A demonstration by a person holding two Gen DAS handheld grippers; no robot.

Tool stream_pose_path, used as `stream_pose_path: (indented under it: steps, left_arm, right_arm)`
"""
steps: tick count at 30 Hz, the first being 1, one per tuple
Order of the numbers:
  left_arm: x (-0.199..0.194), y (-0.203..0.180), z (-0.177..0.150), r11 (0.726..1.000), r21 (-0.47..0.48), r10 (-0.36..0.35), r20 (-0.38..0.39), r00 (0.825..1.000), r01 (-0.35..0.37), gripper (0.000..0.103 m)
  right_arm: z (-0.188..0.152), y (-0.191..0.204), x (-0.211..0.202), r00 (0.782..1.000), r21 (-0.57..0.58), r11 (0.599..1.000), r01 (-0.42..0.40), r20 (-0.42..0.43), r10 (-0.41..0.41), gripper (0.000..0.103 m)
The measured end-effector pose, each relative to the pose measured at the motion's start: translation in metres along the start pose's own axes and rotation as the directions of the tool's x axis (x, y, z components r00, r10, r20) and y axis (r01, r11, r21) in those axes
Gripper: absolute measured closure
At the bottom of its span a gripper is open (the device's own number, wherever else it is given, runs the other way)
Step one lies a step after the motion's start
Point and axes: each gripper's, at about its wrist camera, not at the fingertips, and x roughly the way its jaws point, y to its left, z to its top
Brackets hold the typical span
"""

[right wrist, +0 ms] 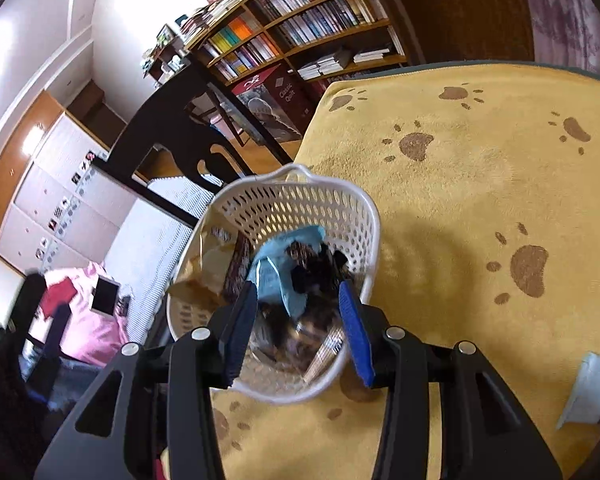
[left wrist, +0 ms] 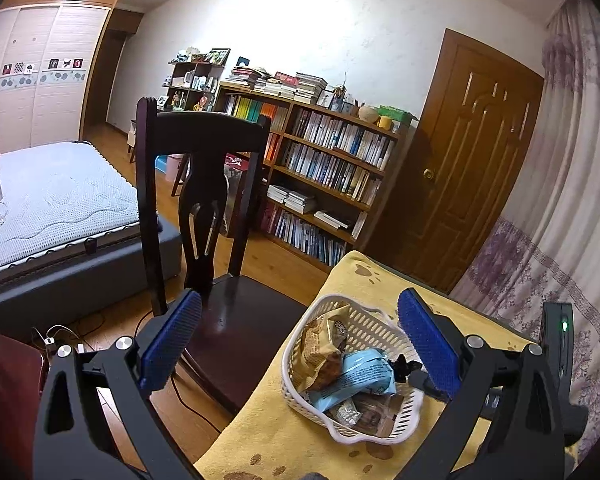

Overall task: Organize snacks
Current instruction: 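Carry the dark patterned candy into the basket and open the right tool, then move the right tool back and grasp the white printed packet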

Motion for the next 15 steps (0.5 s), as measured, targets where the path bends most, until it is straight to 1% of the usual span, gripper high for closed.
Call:
stream_pose_path:
  steps: [3, 7, 15]
  left_arm:
    - [-0.003, -0.004, -0.002, 1.0, 0.013, -0.004, 0.005, 1.0, 0.004, 0.003]
    - [-0.006, -0.011, -0.004, 0.999, 0.034, -0.022, 0.013, 1.0, 0.021, 0.003]
    - [-0.011, -0.024, -0.009, 0.998, 0.061, -0.036, 0.023, 0.999, 0.035, 0.003]
  right_arm:
    - [-0.009, -0.002, -0.007, 1.0, -0.025, 1.0, 0.014, 0.006, -0.014, 0.06]
    - [-0.016, -0.011, -0.021, 0.999, -0.024, 0.999, 0.026, 0.022, -0.025, 0.059]
    - [-0.026, -0.044, -0.062, 0.993, -0.01, 0.996, 0.091, 0.071, -0.09, 0.058]
